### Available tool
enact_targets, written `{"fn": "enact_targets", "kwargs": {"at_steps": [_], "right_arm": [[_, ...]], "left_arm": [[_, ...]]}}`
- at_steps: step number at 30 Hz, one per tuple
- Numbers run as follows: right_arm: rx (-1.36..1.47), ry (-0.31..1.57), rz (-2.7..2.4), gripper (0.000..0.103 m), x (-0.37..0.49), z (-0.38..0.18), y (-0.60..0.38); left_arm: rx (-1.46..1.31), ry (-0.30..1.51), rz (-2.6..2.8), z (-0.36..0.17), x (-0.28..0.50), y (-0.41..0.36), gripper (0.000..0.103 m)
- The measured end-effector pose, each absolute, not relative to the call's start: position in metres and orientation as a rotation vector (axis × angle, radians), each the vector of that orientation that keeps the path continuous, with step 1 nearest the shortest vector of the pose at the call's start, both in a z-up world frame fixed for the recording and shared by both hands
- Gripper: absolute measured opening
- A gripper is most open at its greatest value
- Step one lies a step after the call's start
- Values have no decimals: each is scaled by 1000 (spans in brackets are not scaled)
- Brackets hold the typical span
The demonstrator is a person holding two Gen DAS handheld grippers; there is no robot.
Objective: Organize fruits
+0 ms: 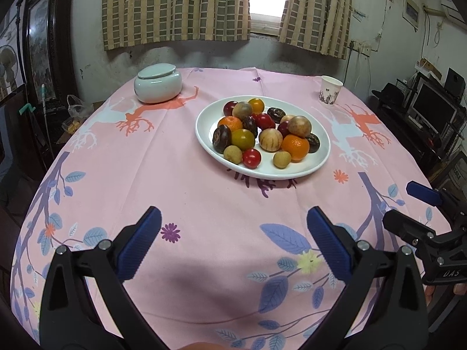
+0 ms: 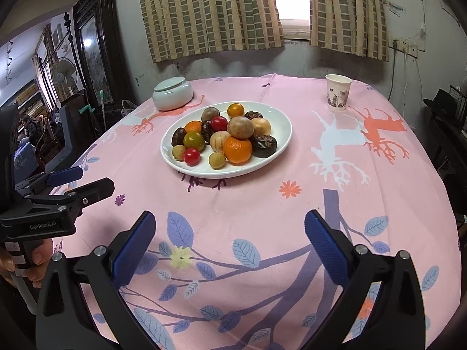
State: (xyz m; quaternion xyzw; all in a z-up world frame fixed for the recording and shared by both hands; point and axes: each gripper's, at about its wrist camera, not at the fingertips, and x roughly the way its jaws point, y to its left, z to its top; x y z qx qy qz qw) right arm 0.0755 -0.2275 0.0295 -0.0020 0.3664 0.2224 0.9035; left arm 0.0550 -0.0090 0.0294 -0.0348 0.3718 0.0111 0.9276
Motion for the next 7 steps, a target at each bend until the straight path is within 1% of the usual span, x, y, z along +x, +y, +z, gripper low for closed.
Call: {"fn": "enact_targets", "kwargs": {"at_steps": [7], "right_arm": [[-3,775,435,102,76,22,-232]], "left_arm": [[-53,775,44,25,57,-11,101]]}}
